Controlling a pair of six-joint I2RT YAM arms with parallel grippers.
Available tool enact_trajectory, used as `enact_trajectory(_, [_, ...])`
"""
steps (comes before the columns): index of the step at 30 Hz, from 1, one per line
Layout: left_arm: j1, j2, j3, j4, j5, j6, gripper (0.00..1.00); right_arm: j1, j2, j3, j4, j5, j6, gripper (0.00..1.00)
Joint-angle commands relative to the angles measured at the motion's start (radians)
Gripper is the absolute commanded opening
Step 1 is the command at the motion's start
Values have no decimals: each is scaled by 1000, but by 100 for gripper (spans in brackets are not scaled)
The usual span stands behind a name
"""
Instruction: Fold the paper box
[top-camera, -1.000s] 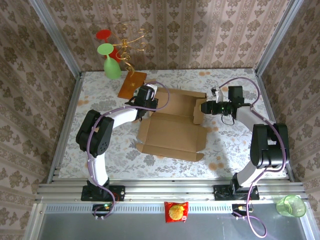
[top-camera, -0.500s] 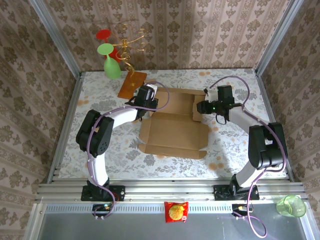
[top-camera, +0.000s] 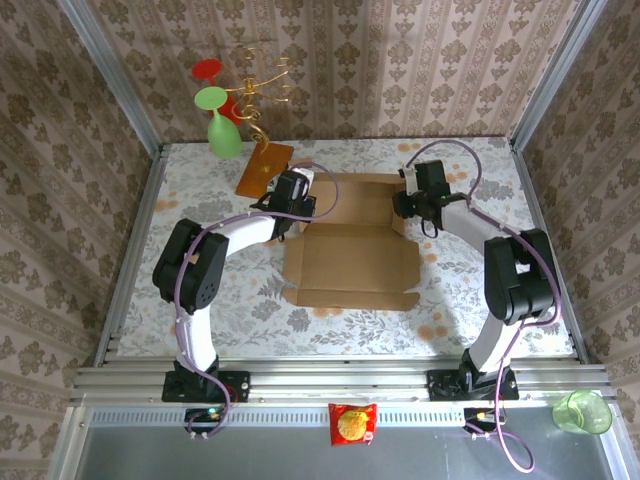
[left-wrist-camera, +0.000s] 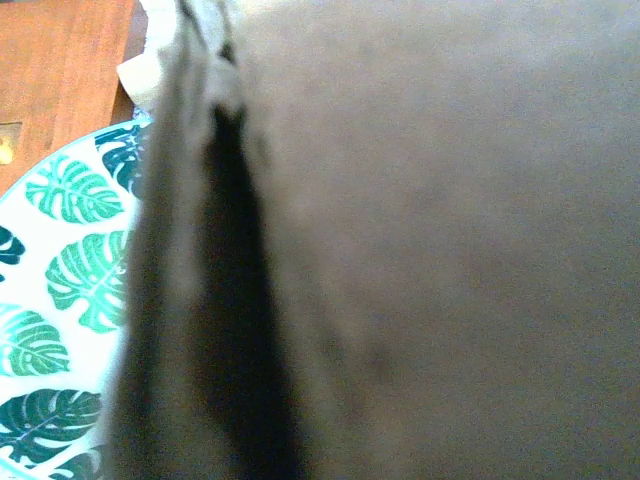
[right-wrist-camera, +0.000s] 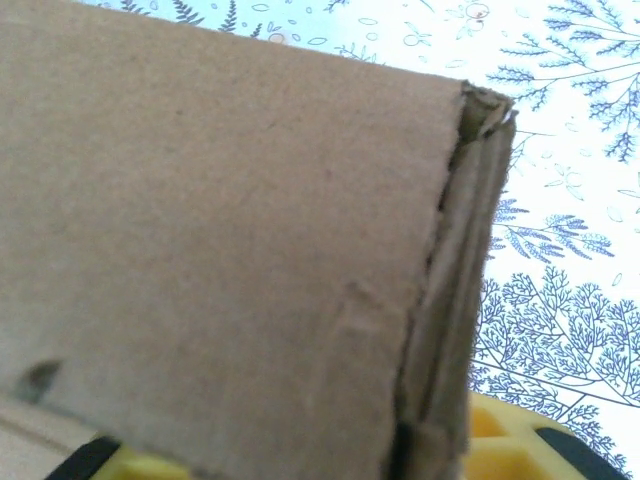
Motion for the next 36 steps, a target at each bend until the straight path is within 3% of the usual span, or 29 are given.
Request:
enact_trajectory(1, [-11,23,24,-55,5,-12,0,54,42,51,-58,112,21,26])
enact_trajectory(7, [-34,31,43,-87,-37,-57,0,134,77,94,-115,403,72,11])
enact_trajectory(12, [-45,35,49,-108,-75,-109,0,153,105,137,-178,525,136,0])
enact_trajectory(19, [-53,36,62,-134,-100,-154,0,203,168,232,-332,734,300,0])
enact_trajectory(29, [-59,44,97,-222,-171,-224,0,242,199,262,-397,808,423,0])
enact_trajectory(36, [-44,36,73,-162,-96,-217,1,242,203,260,-388,767,394,0])
